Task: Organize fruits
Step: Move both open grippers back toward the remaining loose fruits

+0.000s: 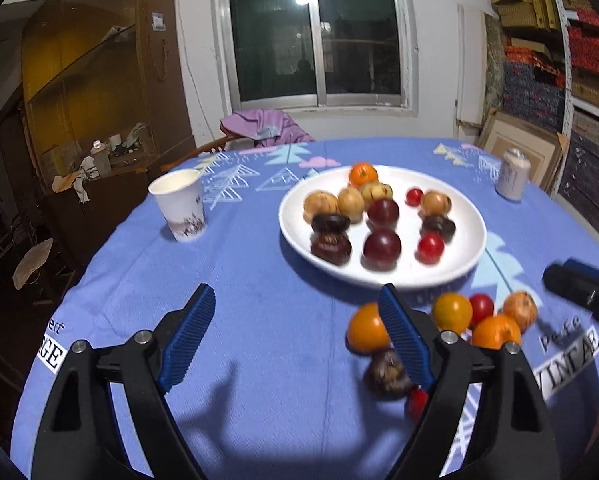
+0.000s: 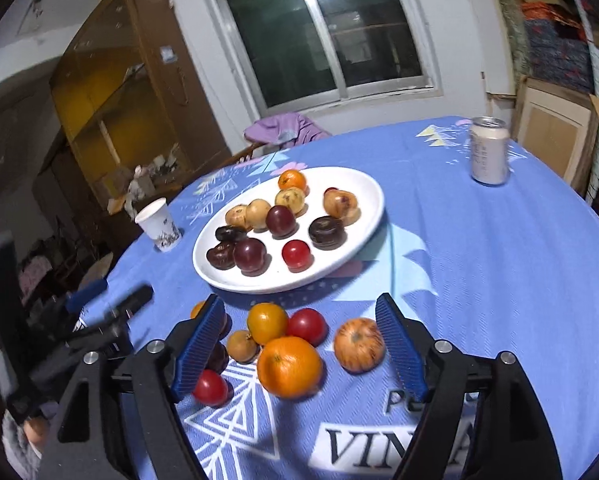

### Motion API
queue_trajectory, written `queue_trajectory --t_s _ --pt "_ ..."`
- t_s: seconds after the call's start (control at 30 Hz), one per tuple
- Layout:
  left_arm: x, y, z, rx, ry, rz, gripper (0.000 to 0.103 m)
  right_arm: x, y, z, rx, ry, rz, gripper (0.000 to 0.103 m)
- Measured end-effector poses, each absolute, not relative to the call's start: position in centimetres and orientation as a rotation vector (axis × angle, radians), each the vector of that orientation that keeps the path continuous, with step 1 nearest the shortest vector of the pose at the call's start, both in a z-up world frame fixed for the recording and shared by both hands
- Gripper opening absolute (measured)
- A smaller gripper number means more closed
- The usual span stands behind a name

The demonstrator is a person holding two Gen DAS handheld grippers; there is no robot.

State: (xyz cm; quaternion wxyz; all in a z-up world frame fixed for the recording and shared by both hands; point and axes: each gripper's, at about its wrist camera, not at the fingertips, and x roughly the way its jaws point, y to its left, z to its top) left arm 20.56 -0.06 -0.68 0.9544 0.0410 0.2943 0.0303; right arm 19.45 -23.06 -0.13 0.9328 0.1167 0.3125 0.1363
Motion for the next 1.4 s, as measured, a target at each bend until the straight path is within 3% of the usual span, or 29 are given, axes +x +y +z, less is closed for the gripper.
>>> queue_trajectory --t_s 0.73,1.2,1.27,1.33,1.4 --pt "21.1 -3.4 -3.9 0.218 0.699 -0.01 0.084 19.0 -25.2 -1.3 0.327 0.651 0.205 0.09" --pt "20.9 -4.3 -4.5 0.22 0.73 -0.102 0.089 19.2 -25.2 -1.6 0.327 0.67 0.215 0.09" --pt "20.7 -4.5 -4.5 0.213 0.732 -0.14 0.085 19.3 -24.6 -1.8 0.298 0.701 0.244 0.09" --pt "20.7 -4.7 -4.6 0.208 0.741 -0.166 0.071 19.5 -23.4 -2.6 0.234 0.767 0.256 0.09" --pt "21.0 -4.4 -4.7 0.186 0.753 -0.169 0.071 19.7 -21.9 -3.5 0.156 0.818 0.261 0.09"
